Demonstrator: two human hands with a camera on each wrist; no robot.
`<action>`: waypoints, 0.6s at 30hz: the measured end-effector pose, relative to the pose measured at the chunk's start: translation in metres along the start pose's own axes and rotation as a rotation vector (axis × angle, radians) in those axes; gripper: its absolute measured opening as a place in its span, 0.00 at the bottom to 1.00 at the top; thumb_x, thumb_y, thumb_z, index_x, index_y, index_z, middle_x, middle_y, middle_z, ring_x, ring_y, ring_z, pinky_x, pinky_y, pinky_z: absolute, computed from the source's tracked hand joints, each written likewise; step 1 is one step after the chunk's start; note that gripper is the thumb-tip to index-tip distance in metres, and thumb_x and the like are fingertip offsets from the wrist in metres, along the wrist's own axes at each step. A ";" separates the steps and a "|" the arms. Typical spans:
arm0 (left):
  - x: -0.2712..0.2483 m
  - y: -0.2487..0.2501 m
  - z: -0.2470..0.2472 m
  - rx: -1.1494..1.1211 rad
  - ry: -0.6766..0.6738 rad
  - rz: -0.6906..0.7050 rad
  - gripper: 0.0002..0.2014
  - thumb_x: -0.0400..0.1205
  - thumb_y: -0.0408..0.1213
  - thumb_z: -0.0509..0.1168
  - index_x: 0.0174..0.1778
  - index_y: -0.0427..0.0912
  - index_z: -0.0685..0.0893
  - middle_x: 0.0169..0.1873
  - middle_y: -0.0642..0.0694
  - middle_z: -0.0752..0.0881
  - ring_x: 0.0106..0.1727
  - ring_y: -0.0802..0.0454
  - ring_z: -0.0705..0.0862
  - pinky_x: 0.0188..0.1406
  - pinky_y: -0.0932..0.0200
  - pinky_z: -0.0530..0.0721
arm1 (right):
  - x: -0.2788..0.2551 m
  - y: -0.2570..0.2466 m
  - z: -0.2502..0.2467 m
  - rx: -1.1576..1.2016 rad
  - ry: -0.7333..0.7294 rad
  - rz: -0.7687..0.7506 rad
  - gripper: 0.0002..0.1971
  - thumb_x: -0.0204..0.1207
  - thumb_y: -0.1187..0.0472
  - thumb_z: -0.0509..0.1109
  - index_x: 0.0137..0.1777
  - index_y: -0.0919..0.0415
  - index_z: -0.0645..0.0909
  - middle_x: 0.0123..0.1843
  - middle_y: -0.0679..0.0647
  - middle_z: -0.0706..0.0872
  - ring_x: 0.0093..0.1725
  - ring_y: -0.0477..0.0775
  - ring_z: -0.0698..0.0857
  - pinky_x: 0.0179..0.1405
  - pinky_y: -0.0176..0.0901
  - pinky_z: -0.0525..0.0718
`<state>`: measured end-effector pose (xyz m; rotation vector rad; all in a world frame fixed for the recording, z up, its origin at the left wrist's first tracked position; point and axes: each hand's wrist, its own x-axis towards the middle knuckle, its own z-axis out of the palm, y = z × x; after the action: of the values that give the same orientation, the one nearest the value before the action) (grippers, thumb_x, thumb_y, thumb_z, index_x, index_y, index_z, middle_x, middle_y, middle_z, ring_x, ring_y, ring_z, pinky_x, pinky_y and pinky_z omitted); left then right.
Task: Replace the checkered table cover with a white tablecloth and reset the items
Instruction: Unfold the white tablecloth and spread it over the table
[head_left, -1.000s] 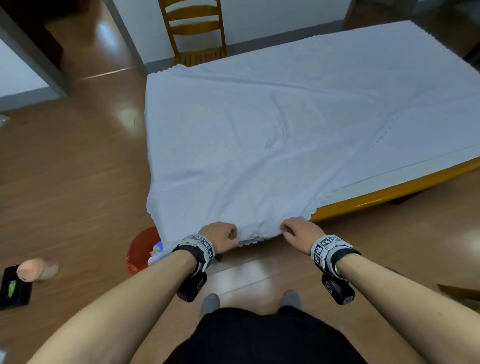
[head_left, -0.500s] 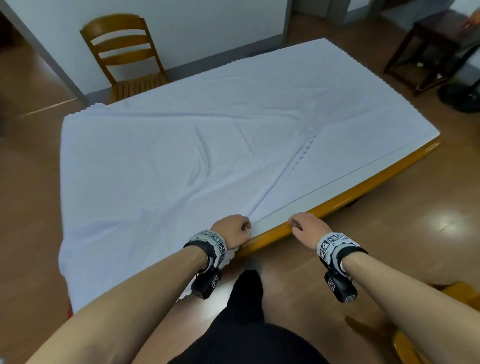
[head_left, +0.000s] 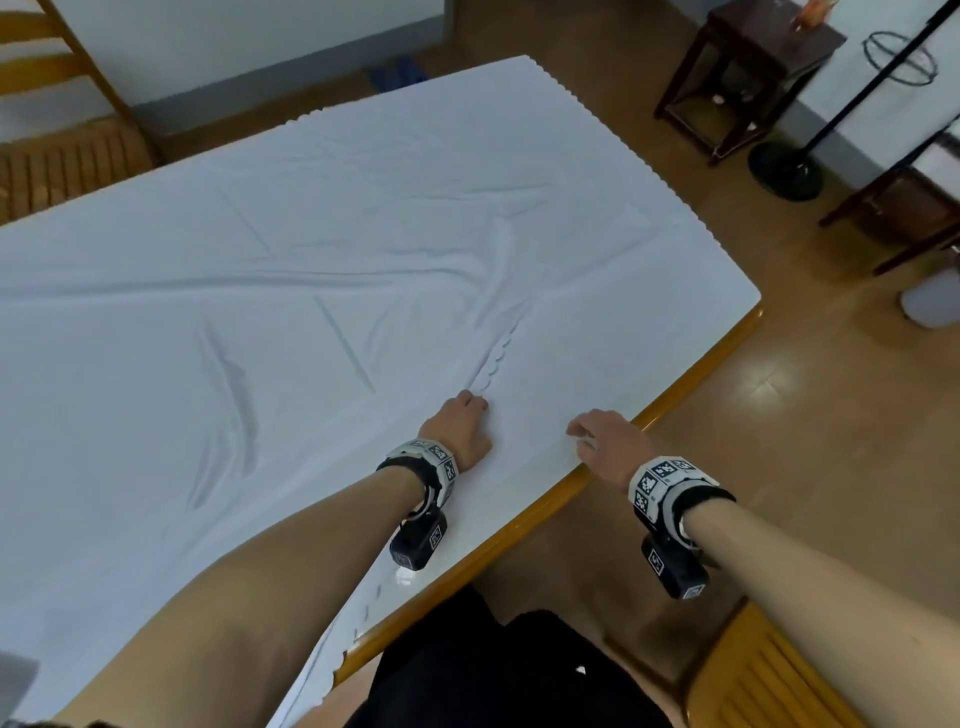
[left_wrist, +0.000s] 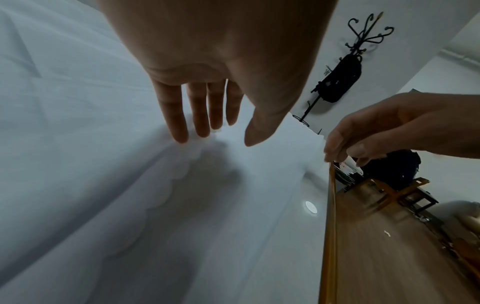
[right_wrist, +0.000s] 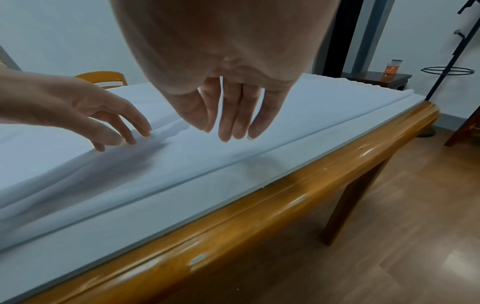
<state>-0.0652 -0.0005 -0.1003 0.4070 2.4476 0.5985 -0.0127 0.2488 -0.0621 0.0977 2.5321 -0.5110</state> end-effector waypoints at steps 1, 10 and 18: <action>0.008 0.003 -0.001 0.002 -0.003 -0.012 0.27 0.81 0.41 0.65 0.77 0.44 0.69 0.73 0.46 0.69 0.72 0.43 0.73 0.63 0.45 0.79 | 0.007 0.003 -0.007 -0.001 -0.003 0.001 0.13 0.84 0.61 0.62 0.66 0.51 0.79 0.65 0.49 0.80 0.63 0.49 0.80 0.64 0.45 0.81; 0.069 0.012 -0.005 -0.034 0.128 -0.300 0.26 0.77 0.41 0.68 0.69 0.40 0.69 0.66 0.42 0.69 0.62 0.39 0.76 0.48 0.45 0.82 | 0.090 0.024 -0.057 -0.060 -0.082 -0.149 0.14 0.84 0.62 0.61 0.66 0.52 0.79 0.66 0.48 0.80 0.68 0.48 0.76 0.67 0.48 0.79; 0.082 0.035 0.005 -0.168 0.372 -0.555 0.10 0.85 0.37 0.57 0.60 0.44 0.79 0.59 0.47 0.77 0.62 0.45 0.75 0.43 0.53 0.74 | 0.194 0.024 -0.103 -0.105 -0.135 -0.476 0.17 0.81 0.63 0.63 0.68 0.53 0.79 0.67 0.47 0.79 0.69 0.49 0.74 0.67 0.47 0.77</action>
<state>-0.1210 0.0643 -0.1244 -0.4834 2.6558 0.6659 -0.2247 0.3025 -0.0932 -0.5705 2.4380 -0.5400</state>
